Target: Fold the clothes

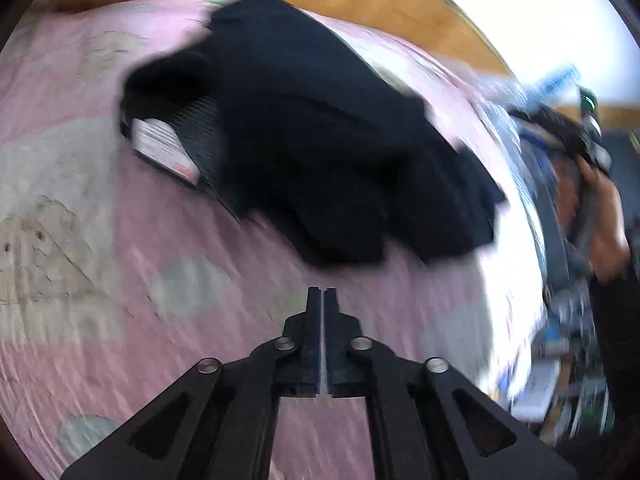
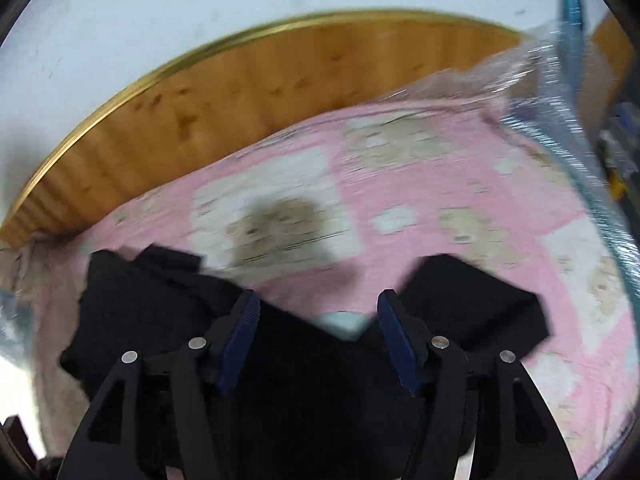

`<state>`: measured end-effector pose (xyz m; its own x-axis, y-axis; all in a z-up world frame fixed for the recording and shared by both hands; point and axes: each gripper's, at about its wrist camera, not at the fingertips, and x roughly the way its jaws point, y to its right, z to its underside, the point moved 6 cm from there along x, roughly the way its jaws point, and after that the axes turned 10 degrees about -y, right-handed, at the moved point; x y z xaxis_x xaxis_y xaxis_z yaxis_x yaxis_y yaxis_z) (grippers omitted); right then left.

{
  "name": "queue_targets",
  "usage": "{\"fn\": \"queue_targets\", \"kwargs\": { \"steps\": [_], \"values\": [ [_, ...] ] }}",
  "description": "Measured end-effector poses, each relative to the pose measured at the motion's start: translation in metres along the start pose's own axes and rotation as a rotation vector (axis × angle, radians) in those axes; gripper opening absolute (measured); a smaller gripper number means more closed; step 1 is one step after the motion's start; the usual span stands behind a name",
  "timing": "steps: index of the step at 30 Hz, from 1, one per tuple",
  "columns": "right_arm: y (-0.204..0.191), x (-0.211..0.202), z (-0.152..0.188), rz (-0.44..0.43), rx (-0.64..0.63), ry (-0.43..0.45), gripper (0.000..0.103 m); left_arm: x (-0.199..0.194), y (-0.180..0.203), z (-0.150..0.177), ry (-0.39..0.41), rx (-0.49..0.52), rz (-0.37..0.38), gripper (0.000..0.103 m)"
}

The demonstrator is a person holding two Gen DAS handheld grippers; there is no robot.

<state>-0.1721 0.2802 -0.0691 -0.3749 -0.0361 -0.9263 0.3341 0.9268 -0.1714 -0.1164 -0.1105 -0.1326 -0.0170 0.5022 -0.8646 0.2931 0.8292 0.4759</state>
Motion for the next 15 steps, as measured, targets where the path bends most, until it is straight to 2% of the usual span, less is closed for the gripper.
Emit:
{"fn": "queue_targets", "kwargs": {
  "steps": [1,2,5,8,9,10,12,14,15],
  "values": [
    [-0.016,0.012,-0.006,-0.017,-0.018,-0.023,0.062,-0.004,-0.007,-0.021,0.049,-0.038,-0.018,0.055],
    [-0.031,0.022,-0.012,-0.031,-0.043,-0.041,0.062,-0.008,-0.014,-0.044,0.101,-0.079,-0.042,0.060],
    [-0.072,0.046,-0.023,-0.044,-0.130,-0.077,0.062,-0.006,-0.027,-0.107,0.162,-0.134,-0.087,0.061],
    [-0.096,0.066,-0.027,-0.048,-0.191,-0.110,0.062,0.015,-0.041,-0.137,0.105,-0.154,-0.063,0.063],
    [-0.100,0.073,-0.027,-0.050,-0.204,-0.124,0.062,0.024,-0.048,-0.142,0.077,-0.162,-0.058,0.040],
    [-0.101,0.077,-0.029,-0.052,-0.214,-0.132,0.062,0.025,-0.045,-0.143,0.072,-0.142,-0.048,0.005],
    [-0.099,0.082,-0.037,-0.058,-0.234,-0.132,0.062,0.004,-0.019,-0.123,0.111,-0.055,0.021,0.005],
    [-0.096,0.085,-0.048,-0.060,-0.250,-0.126,0.062,-0.032,0.009,-0.088,0.154,0.050,0.099,0.005],
    [-0.097,0.089,-0.054,-0.059,-0.258,-0.129,0.062,-0.047,0.015,-0.061,0.153,0.067,0.130,0.005]
  ]
}}
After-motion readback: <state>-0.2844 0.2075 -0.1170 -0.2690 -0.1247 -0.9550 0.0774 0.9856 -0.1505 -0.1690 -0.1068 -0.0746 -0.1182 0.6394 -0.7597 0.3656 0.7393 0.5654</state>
